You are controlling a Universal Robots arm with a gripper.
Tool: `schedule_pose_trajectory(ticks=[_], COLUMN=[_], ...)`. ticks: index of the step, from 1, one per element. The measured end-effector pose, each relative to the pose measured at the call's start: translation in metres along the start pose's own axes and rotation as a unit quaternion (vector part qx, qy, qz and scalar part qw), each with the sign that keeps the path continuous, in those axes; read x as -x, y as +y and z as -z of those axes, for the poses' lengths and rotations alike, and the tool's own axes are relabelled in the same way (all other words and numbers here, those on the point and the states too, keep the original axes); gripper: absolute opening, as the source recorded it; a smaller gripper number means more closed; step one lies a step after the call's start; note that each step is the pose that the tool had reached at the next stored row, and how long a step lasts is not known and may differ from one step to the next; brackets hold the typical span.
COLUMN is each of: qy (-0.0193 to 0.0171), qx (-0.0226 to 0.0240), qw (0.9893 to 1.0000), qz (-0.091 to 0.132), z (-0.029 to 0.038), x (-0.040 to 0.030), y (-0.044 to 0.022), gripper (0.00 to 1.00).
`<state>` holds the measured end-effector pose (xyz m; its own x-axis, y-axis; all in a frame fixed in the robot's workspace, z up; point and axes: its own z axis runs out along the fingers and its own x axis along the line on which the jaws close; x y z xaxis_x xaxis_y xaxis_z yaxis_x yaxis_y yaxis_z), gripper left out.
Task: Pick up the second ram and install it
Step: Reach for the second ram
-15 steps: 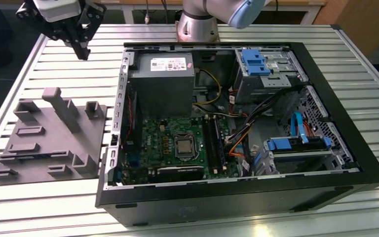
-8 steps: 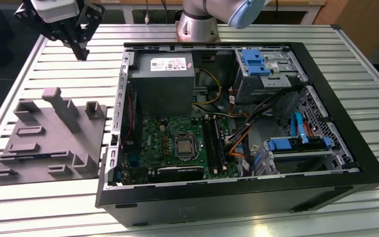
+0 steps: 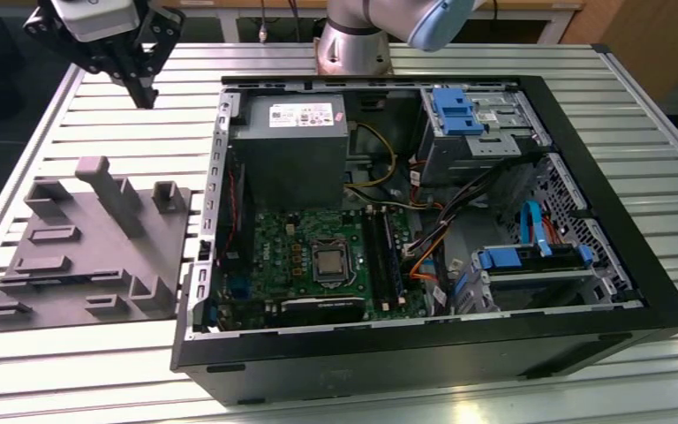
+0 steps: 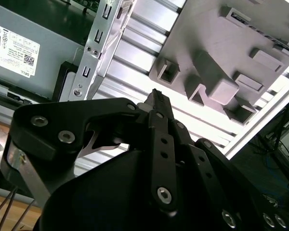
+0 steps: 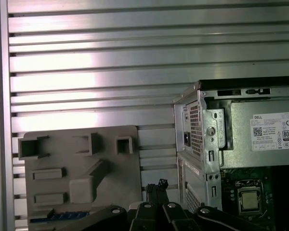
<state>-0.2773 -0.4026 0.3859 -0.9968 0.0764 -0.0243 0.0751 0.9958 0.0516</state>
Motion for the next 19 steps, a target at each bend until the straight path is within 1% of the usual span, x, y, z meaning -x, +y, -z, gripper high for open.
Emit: schedule_pose_trajectory(ticks=[19], qy=[0.0000], qx=[0.0000], qw=[1.0000], qz=[0.000], z=[-0.0003], x=[-0.0050], y=[-0.0009], gripper=[0.11])
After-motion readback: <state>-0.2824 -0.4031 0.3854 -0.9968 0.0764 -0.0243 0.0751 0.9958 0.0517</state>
